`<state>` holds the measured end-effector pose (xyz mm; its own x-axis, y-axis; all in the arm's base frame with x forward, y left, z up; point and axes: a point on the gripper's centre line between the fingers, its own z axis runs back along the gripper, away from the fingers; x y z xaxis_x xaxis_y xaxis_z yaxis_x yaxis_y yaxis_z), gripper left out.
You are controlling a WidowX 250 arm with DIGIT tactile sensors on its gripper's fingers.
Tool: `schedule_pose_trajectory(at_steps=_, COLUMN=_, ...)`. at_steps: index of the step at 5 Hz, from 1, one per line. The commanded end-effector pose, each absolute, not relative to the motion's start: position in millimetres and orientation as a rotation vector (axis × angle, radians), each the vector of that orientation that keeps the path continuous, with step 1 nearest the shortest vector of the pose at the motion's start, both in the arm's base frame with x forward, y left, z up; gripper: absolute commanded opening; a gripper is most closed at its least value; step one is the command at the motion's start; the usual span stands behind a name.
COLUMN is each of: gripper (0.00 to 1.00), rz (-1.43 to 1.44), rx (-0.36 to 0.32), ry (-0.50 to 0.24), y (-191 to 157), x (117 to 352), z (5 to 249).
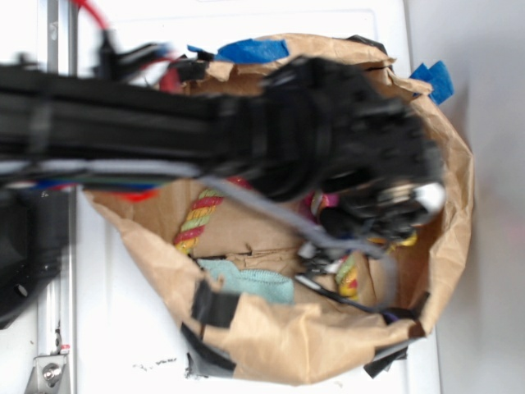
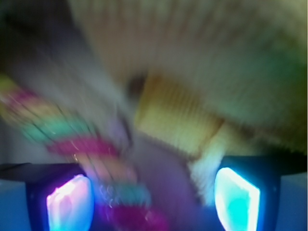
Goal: Grab the multicolored rope.
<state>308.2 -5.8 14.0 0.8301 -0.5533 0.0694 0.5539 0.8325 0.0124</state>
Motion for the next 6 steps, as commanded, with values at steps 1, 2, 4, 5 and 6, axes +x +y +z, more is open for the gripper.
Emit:
schedule_pose_trajectory(at_steps=1, gripper=1.00, rz=-0.626, rx=-0.011, ry=-0.066, y=-20.3, x=277.5, z=17.1)
schedule_pose_trajectory(at_steps=2, gripper=1.00, rz=-0.630, rx=-0.042, ry=-0.107, y=-20.0, x=278.9, z=37.3)
schedule_pose_trajectory(at_steps=4, gripper=1.00, rz=-0.606, rx=-0.050, ry=-0.151, y=-13.0, x=281.2, z=54.8)
schedule_pose_trajectory(at_steps=5, gripper=1.00, rz=-0.589, rx=-0.050, ry=-0.163, y=-8.5, x=283.9, z=57.6)
schedule_pose_trajectory(at_steps=6, gripper=1.00, rz=-0.577, rx=-0.049, ry=-0.162, y=-7.2, x=285.9, z=55.3)
